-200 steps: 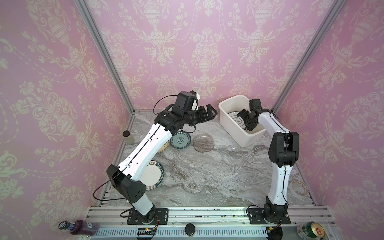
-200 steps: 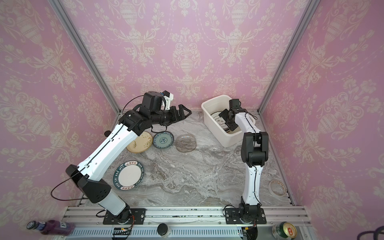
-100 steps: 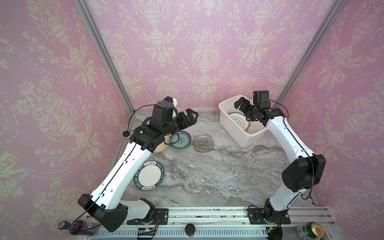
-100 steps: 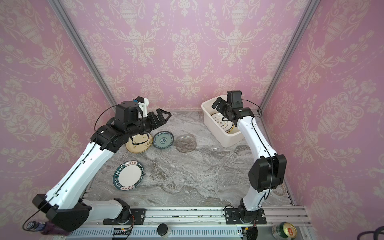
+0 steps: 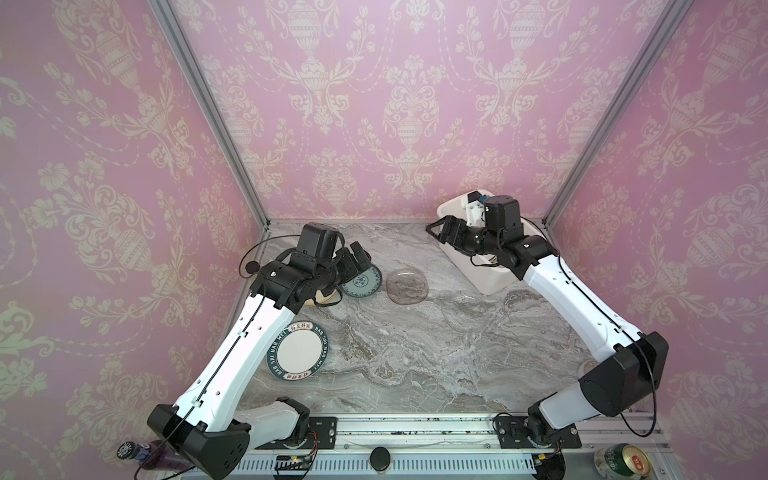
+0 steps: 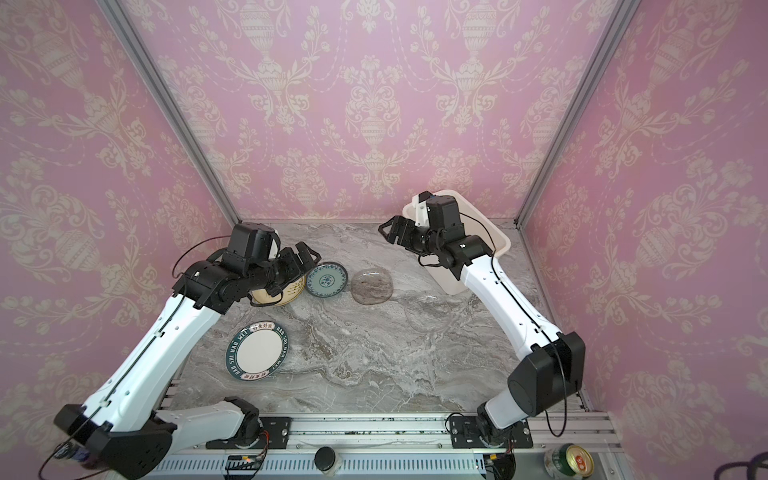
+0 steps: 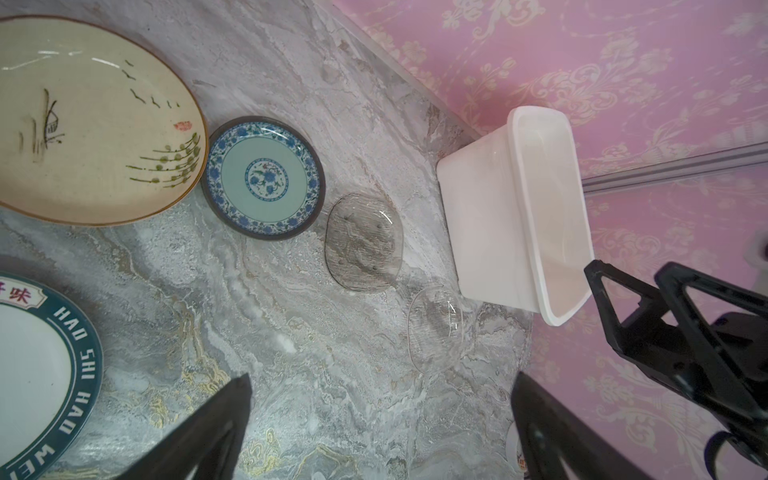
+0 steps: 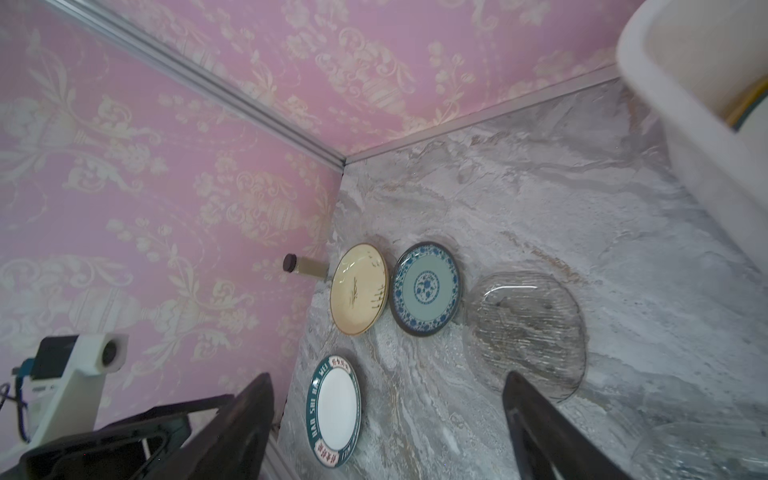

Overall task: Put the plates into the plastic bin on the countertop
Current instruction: 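Lift the right gripper out of the bin and reach toward the green-rimmed plate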

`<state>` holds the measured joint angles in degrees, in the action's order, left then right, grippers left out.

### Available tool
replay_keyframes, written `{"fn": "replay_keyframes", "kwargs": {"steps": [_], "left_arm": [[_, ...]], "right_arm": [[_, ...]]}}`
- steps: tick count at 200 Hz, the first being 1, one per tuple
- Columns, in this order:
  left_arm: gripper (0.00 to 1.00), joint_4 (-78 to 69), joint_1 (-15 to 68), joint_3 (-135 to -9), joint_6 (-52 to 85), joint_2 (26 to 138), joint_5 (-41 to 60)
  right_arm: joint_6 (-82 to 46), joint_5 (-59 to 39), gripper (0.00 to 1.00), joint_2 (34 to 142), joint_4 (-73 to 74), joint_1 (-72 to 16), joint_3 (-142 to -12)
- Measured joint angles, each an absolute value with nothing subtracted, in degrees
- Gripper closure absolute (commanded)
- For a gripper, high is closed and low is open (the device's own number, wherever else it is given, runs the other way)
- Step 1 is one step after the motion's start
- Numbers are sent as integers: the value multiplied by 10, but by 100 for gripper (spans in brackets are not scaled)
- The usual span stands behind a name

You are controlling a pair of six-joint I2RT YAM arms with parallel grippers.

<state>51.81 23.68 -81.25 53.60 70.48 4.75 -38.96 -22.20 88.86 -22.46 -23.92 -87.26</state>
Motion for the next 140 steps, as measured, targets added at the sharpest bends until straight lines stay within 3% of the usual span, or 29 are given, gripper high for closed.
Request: {"fn": "replay_keyframes", "kwargs": {"steps": [86,140], "left_arm": [[1,472,195,-645,656,705,114],[1,482,155,-630,677,694,93]], "right_arm": [[-310,-265,16,1124,-334,-302,-1050],[-315,-295,18,1220,-348,-337,-1135]]}}
